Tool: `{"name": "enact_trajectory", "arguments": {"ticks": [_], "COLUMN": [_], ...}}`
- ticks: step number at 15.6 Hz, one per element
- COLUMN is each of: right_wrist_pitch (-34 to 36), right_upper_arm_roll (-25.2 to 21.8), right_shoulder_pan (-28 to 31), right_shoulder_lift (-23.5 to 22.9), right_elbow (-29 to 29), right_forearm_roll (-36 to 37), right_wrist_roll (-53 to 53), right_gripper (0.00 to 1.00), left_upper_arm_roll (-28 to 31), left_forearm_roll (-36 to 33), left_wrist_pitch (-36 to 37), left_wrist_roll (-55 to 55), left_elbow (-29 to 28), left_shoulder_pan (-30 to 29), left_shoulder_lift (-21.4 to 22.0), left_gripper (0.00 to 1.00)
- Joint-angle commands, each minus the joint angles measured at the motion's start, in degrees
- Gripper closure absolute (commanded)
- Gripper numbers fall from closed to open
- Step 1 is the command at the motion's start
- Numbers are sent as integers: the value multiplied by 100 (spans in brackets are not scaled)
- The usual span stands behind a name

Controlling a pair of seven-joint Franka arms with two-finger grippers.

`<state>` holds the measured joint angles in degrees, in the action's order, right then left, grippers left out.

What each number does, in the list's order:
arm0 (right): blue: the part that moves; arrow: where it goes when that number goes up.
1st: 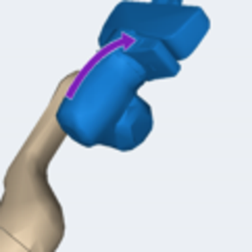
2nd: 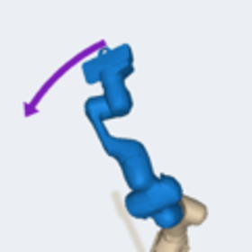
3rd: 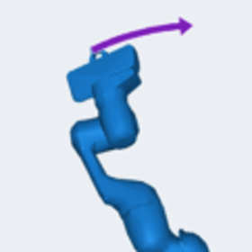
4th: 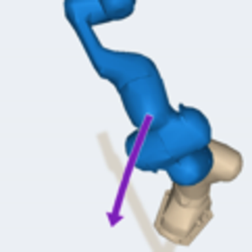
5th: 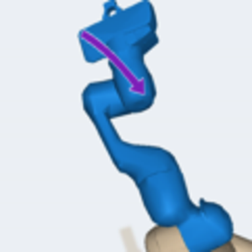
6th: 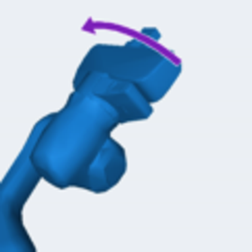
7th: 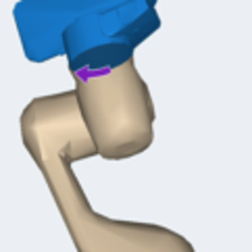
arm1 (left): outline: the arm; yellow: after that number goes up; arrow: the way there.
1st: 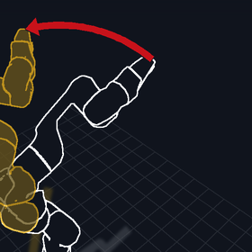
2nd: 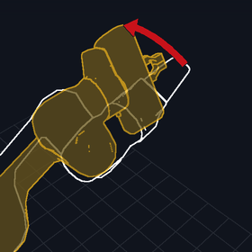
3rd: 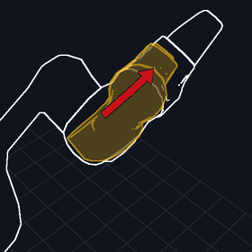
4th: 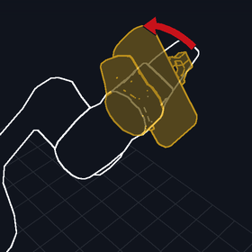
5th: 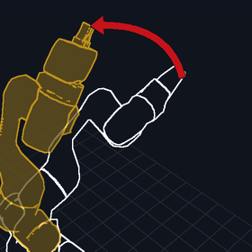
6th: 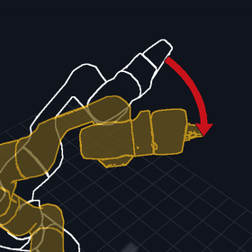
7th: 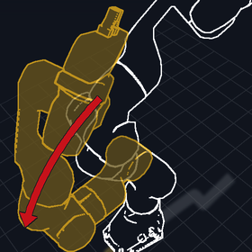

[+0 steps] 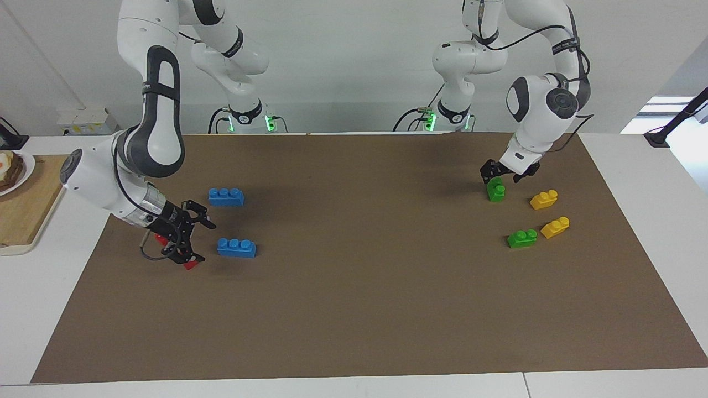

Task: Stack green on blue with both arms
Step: 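Reach the left gripper to the green brick while the right gripper reaches the blue brick, then close the left gripper on the green brick while the right gripper grasps the blue brick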

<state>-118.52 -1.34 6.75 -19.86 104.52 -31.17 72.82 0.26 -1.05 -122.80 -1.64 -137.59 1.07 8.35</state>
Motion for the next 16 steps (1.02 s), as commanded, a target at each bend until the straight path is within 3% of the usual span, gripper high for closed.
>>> {"name": "enact_trajectory", "arguments": {"ticks": [1, 5, 8, 16], "right_wrist_pitch": [-233, -452, -479, -804], "right_upper_arm_roll": [10, 19, 19, 28], "right_shoulder_pan": [-51, -156, -174, -183], "right_shoulder_lift": [-79, -177, -115, -80], "right_elbow": [95, 226, 420, 754], "right_forearm_roll": [-170, -214, -214, -275], "right_wrist_roll": [-171, -347, -391, -619], "right_gripper": [1, 1, 1, 1], "left_upper_arm_roll": [0, 0, 0, 0], "left_forearm_roll": [-1, -1, -1, -1], "left_wrist_pitch": [-367, -533, -902, -930], "left_wrist_roll": [-108, -91, -56, -29], "left_elbow": [-207, -321, -471, -576], "left_shoulder_pan": [-125, -125, -125, -81], "left_shoulder_lift": [53, 27, -236, -202], "left_gripper": [0, 0, 0, 1]}}
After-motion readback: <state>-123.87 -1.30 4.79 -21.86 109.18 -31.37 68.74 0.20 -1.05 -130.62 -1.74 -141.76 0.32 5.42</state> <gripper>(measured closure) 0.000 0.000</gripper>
